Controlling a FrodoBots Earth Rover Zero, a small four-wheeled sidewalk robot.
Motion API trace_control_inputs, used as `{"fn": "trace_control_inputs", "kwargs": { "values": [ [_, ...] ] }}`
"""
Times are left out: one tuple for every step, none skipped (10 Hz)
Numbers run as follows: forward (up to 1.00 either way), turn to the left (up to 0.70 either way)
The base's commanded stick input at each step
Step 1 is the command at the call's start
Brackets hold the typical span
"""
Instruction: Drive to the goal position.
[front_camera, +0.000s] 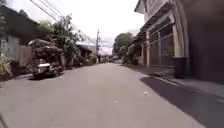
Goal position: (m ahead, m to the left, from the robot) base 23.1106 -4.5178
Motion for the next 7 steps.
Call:
{"fn": "trace_control_inputs", "kwargs": {
  "values": [
    [1.00,0.00],
    [1.00,0.00],
    [1.00,0.00],
    [1.00,0.00],
    [1.00,0.00],
    [1.00,0.00],
    [1.00,0.00]
  ]
}}
